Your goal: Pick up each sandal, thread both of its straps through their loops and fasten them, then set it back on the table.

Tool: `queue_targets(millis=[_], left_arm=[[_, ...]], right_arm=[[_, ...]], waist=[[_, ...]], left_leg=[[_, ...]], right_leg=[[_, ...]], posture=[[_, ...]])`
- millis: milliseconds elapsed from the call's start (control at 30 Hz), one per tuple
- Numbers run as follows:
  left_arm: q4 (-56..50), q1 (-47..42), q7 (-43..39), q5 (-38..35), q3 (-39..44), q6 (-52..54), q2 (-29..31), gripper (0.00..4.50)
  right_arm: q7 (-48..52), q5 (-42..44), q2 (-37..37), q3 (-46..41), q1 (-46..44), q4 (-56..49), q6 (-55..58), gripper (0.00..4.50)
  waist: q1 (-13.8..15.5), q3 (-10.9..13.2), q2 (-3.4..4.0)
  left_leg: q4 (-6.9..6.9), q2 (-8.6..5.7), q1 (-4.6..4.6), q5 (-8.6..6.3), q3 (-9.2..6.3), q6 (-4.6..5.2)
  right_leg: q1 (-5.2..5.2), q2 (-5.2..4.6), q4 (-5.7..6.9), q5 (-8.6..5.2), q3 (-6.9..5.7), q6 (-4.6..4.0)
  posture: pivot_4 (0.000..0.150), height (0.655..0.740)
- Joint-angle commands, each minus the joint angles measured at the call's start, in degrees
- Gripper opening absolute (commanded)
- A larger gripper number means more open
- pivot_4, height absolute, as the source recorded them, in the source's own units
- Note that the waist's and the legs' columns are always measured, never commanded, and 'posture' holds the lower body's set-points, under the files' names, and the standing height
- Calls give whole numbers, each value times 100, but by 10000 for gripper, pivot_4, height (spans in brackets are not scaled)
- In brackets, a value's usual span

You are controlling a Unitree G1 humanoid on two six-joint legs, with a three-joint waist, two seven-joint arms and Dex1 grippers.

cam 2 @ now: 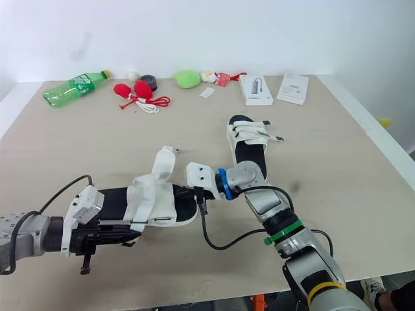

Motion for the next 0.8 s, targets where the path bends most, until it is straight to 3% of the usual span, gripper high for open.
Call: queue_targets(millis=[33,200,267,600,800], left_arm=[[-88,-98,100,-73,-91,11,-111,3046],[-148,2,89,279,-135,-373,-198,24385],[-74,54,133,443,-41,-584,-237,29422],[351,-389,199,1021,-262,-1157,-532,29422],[115,59,126,842,-85,-1017,-482,29422]], right_arm=[[-39,-314,-164,135,168,288,190,0],[-50,-310,-186,116,187,250,214,0],[-52,-311,-197,111,202,245,212,0],[-69,-320,-139,164,172,307,175,0],[-66,-318,-157,162,191,275,180,0]], waist=[[4,0,0],[9,-1,0],[9,-1,1],[22,-1,0],[17,-1,1]], left_leg=[[1,0,0,0,0,0],[13,0,3,1,-1,1],[20,0,7,2,-1,1],[44,-1,13,2,0,2],[37,-1,11,1,2,2]], right_leg=[[0,0,1,0,0,0],[5,-1,2,7,0,2],[4,-1,2,10,0,2],[7,-6,2,13,1,5],[8,-5,2,14,1,8]], posture=[[1500,7400],[1500,7400],[1500,7400],[1500,7400],[1500,7400]])
